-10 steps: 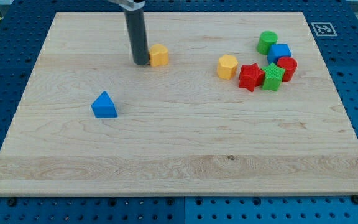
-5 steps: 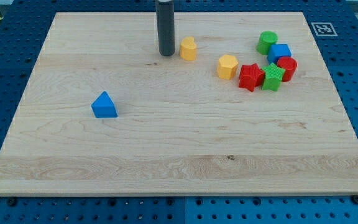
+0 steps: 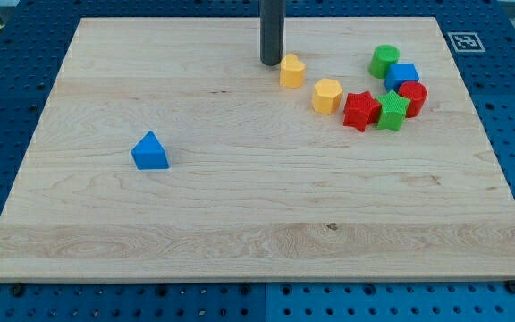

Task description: Push the yellow heart to the top left of the yellow hexagon

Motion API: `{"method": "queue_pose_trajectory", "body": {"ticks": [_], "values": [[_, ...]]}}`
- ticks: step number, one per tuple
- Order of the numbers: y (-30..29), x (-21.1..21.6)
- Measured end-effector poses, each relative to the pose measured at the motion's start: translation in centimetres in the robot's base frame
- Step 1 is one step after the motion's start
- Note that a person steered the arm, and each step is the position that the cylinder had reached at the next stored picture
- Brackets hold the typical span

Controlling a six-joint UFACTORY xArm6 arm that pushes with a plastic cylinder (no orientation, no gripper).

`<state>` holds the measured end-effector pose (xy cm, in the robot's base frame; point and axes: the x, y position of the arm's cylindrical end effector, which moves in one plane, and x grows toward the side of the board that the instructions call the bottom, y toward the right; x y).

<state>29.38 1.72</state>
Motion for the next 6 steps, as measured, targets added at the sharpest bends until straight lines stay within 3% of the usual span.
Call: {"method": "queue_pose_trajectory", "body": {"ticks": [2, 3, 4, 6], "values": [[3.7, 1.7], [3.0, 1.7], [-1.9, 1.7], [-2.3, 4.3]]}}
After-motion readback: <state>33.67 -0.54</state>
